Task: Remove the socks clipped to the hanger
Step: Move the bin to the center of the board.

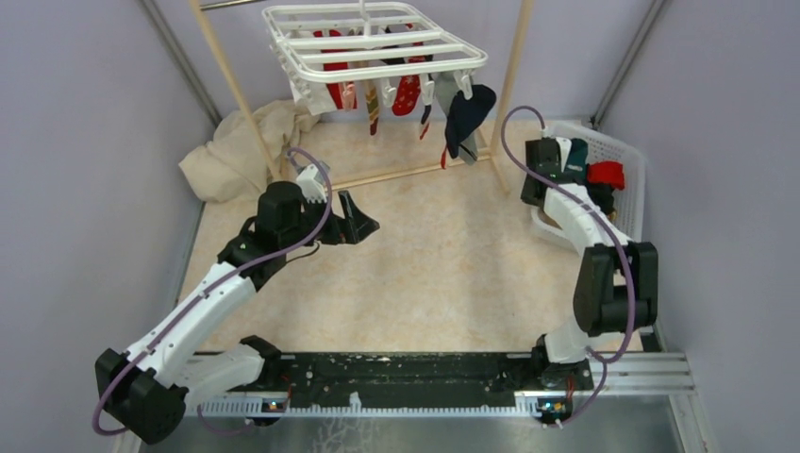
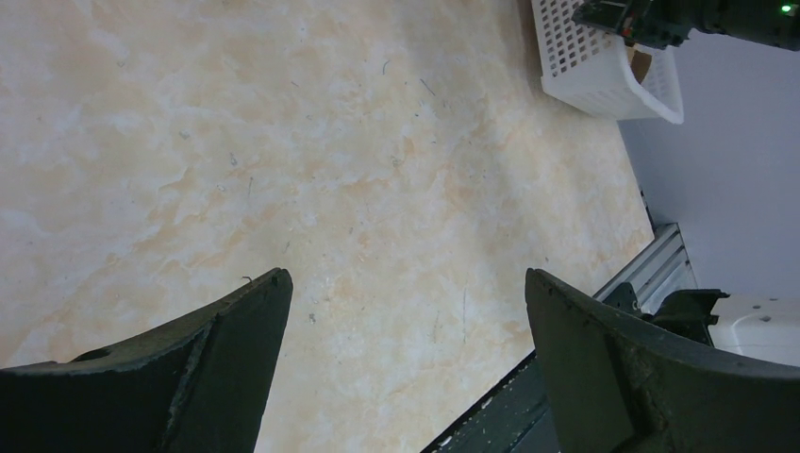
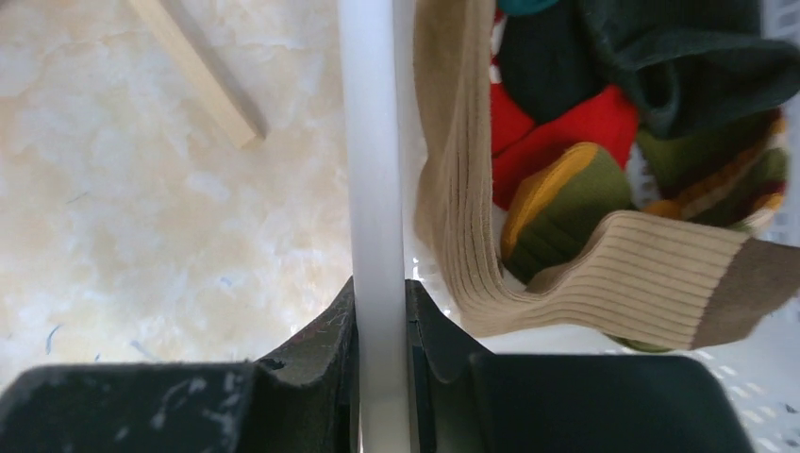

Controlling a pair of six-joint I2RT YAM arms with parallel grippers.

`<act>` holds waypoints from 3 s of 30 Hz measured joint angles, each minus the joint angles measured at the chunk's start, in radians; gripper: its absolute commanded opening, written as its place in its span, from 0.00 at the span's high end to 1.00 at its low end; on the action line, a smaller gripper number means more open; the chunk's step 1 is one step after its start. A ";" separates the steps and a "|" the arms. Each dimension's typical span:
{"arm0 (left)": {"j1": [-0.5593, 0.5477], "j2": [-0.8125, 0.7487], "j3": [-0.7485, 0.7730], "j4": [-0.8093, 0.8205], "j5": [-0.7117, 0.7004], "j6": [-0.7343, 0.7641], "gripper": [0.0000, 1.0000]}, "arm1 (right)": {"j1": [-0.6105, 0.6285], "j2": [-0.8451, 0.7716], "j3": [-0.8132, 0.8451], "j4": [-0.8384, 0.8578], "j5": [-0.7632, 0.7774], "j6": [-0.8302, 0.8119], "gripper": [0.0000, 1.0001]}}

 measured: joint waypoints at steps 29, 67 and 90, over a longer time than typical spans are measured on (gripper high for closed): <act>0.000 -0.105 -0.054 -0.045 -0.006 -0.041 0.01 | 0.778 -0.431 -0.136 -0.431 0.272 0.311 1.00; 0.002 -0.163 -0.099 -0.084 -0.064 -0.040 0.01 | 1.065 0.114 0.185 -0.224 0.364 0.209 0.69; 0.000 -0.211 -0.099 -0.124 -0.061 -0.044 0.01 | 1.017 -0.509 -0.191 -0.026 0.143 0.182 0.25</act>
